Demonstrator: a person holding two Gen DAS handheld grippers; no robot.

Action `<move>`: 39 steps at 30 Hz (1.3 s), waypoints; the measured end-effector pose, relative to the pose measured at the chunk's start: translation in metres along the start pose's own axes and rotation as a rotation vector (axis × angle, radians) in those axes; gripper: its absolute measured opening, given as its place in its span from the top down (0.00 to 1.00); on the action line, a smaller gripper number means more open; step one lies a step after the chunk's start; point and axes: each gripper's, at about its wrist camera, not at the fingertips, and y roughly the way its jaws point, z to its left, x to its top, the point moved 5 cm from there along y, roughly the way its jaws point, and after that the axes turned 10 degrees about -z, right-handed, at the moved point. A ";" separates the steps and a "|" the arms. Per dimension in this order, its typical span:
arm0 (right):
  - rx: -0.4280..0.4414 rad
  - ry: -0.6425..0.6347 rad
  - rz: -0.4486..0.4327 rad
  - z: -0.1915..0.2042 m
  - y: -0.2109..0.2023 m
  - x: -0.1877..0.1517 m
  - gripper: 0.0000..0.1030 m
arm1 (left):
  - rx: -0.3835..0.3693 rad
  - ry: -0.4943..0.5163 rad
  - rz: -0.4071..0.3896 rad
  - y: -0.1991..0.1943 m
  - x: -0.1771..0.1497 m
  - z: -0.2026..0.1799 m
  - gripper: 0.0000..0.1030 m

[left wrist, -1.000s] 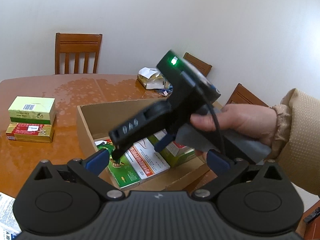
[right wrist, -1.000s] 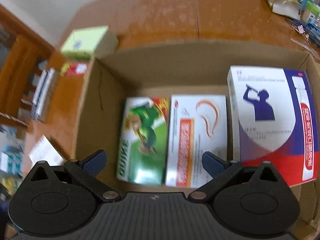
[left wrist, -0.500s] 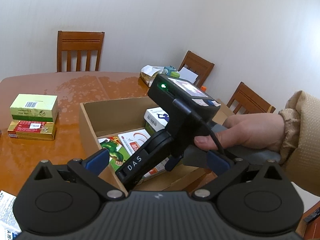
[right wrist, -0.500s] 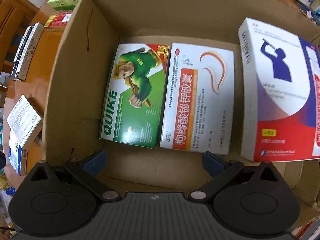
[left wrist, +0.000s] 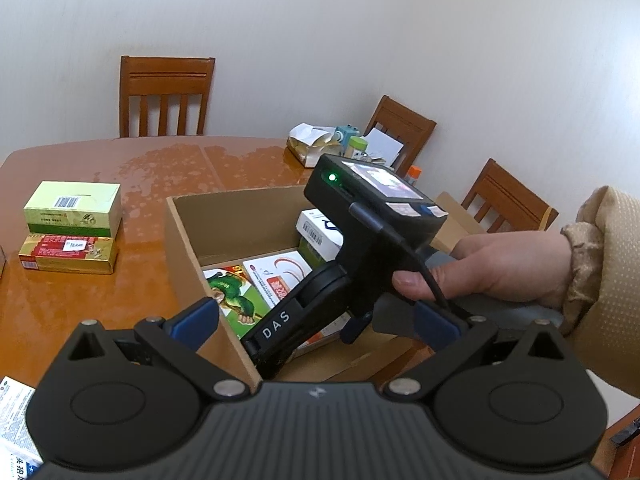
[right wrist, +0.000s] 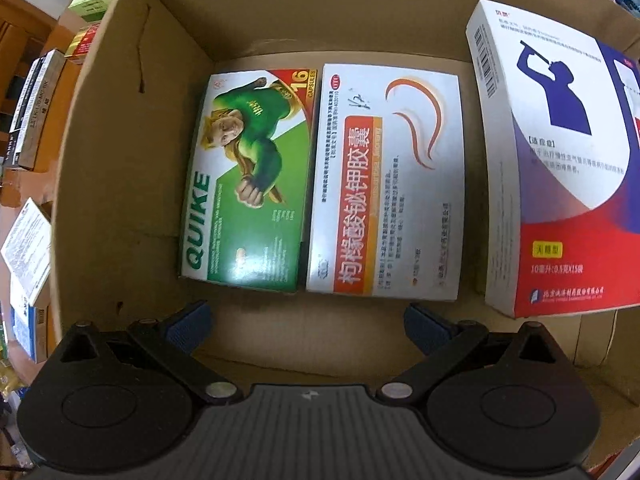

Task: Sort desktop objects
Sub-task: 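Push the capsule box flat against the QUIKE box with the right gripper, then move the right gripper back over the pale green barcode box on the table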

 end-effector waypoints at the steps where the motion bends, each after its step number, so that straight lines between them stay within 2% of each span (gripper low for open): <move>1: 0.000 0.006 -0.006 -0.002 -0.002 -0.001 0.00 | 0.002 -0.001 0.000 0.000 0.000 0.000 0.00; 12: -0.001 0.042 -0.055 -0.006 -0.005 0.002 0.00 | -0.004 -0.004 -0.004 -0.002 0.000 0.001 0.00; 18: 0.019 0.049 -0.102 -0.001 -0.025 -0.005 0.00 | -0.031 0.007 -0.036 -0.007 0.002 -0.001 0.00; 24: 0.045 0.068 -0.171 0.004 -0.052 -0.019 0.00 | -0.017 0.003 -0.058 -0.016 0.003 0.003 0.00; 32: 0.016 0.049 -0.328 0.006 -0.101 -0.023 0.00 | 0.046 -0.006 -0.088 -0.035 0.009 0.012 0.00; 36: 0.017 0.022 -0.443 0.012 -0.126 -0.015 0.00 | 0.089 -0.019 -0.096 -0.045 0.016 0.019 0.00; 39: 0.057 -0.023 -0.557 0.020 -0.144 -0.010 0.00 | 0.157 -0.013 -0.093 -0.052 0.023 0.026 0.00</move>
